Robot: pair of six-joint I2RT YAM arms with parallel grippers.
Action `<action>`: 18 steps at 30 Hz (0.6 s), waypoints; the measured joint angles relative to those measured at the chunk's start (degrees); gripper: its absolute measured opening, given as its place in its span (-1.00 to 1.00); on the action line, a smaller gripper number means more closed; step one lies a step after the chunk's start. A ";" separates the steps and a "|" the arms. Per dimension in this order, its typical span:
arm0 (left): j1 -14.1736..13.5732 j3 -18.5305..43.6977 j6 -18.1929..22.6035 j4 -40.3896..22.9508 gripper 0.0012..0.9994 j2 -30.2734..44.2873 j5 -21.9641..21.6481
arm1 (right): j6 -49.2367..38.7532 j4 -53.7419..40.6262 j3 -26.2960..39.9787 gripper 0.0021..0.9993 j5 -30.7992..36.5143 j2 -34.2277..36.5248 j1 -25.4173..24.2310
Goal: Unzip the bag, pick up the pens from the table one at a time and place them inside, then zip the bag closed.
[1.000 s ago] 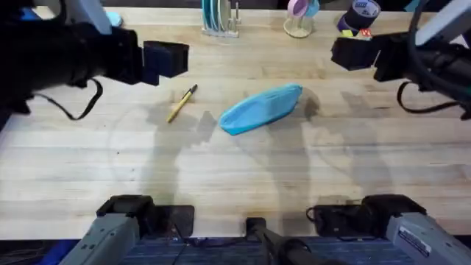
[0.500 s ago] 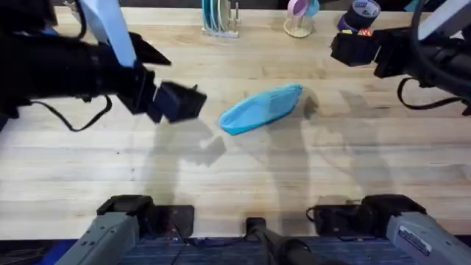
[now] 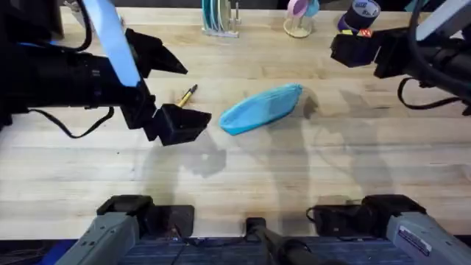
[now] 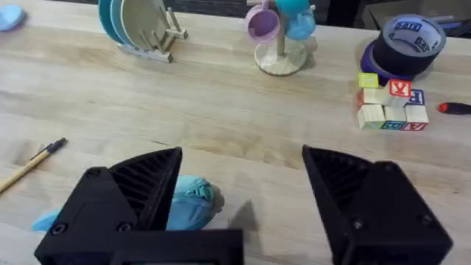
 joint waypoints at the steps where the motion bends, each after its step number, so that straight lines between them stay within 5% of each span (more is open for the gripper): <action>1: 0.02 0.00 0.21 -0.02 0.99 0.00 0.17 | 0.00 0.00 0.00 0.99 0.00 -0.01 0.00; 18: 0.00 0.00 1.20 2.38 0.99 5.59 0.56 | -0.02 0.00 0.00 0.99 -0.02 -0.01 0.00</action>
